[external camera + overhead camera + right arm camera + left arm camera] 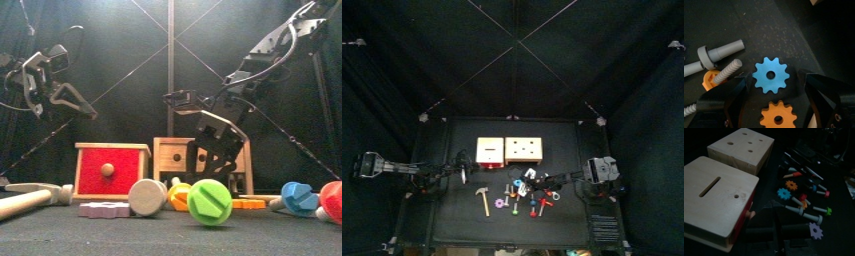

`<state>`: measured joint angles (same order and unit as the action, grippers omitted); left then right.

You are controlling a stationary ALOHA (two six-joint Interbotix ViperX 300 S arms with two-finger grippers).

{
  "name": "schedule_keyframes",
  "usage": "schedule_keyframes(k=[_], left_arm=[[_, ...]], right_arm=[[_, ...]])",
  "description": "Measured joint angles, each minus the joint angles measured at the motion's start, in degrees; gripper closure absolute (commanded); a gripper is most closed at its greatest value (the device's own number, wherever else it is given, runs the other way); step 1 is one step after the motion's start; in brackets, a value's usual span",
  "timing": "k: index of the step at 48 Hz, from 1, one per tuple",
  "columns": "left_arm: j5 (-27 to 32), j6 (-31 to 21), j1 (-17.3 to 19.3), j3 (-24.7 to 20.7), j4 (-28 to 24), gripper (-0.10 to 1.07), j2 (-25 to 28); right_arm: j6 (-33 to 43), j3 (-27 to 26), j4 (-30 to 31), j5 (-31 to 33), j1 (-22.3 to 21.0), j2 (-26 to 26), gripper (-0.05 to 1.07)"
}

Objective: Grab blue gear

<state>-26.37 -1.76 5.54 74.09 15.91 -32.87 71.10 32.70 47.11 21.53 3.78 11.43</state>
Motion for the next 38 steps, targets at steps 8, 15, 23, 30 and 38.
schedule_keyframes(k=[8, 15, 23, 30, 38], left_arm=[[0.0, 0.0, 0.0, 0.0, 0.4, 0.70, 0.0], [0.0, 0.0, 0.0, 0.0, 0.5, 0.70, 0.0], [0.0, 0.0, 0.0, 0.0, 0.6, 0.70, 0.0], [0.0, 0.0, 0.0, 0.0, 0.6, 0.70, 0.0], [0.0, 0.0, 0.0, 0.0, 0.6, 0.70, 0.0]], right_arm=[[0.0, -0.1, 0.1, 0.0, 0.0, 1.3, 0.02], [0.0, -0.1, 0.1, -0.1, 0.0, 1.4, 0.02], [0.0, -0.1, 0.1, -0.3, 0.1, 1.4, 0.12], [0.0, -0.1, 0.1, -0.2, 0.1, 1.4, 0.24], [0.0, -0.1, 0.1, 0.4, 0.4, 1.1, 0.30]])
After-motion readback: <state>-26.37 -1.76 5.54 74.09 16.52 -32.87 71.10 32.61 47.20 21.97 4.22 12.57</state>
